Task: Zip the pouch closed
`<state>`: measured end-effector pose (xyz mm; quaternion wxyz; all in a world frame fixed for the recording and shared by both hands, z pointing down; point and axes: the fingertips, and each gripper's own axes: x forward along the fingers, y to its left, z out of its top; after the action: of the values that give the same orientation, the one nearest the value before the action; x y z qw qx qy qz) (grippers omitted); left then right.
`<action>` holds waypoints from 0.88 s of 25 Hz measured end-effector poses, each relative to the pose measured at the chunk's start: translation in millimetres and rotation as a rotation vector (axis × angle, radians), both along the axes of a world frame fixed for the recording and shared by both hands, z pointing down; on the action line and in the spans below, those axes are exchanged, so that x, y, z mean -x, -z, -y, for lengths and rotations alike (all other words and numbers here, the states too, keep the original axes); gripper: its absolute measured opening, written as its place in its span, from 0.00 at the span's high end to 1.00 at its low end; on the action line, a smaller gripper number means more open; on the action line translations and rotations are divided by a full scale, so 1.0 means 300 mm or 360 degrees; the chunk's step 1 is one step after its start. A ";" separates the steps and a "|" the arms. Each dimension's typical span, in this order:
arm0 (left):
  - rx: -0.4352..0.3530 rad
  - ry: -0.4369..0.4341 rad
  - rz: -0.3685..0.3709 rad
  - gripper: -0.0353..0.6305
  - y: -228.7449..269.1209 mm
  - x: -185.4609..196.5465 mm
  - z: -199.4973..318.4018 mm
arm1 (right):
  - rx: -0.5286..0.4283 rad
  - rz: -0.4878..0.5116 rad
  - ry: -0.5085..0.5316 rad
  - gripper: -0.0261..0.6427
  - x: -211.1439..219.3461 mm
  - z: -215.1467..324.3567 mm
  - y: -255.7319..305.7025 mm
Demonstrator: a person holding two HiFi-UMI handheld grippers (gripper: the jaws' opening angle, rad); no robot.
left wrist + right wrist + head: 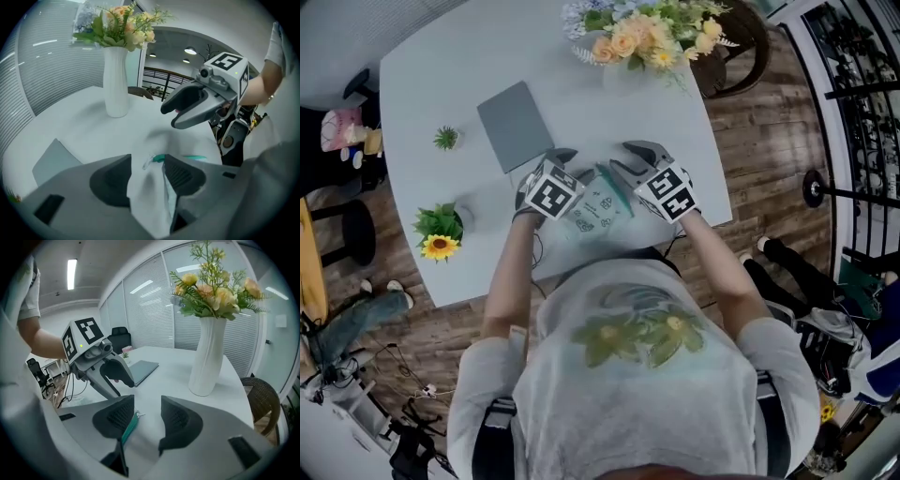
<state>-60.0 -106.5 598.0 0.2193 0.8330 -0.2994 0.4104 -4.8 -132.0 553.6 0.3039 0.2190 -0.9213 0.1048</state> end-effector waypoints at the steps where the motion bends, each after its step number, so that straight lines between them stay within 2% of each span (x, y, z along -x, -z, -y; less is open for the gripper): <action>1: 0.0012 -0.0020 0.0007 0.61 -0.013 -0.006 -0.004 | 0.0005 -0.0012 0.0018 0.68 0.005 0.000 -0.013; 5: 0.0068 -0.0114 0.0035 0.62 -0.057 -0.030 -0.017 | 0.0052 -0.0064 0.0104 0.68 0.028 -0.014 -0.076; 10: 0.0080 -0.0245 0.0082 0.63 -0.101 -0.056 -0.019 | 0.0055 -0.0162 0.0207 0.68 0.049 -0.025 -0.139; 18: 0.0123 -0.0343 0.0112 0.66 -0.153 -0.070 -0.027 | 0.0058 -0.0286 0.0322 0.68 0.065 -0.032 -0.211; 22: 0.0140 -0.0388 0.0141 0.73 -0.172 -0.077 -0.026 | 0.0062 -0.0322 0.0365 0.68 0.067 -0.039 -0.233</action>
<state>-36.8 -98.8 649.7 0.1906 0.8338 -0.1871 0.4831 -24.9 -120.4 623.6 0.4093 0.1159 -0.9027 0.0646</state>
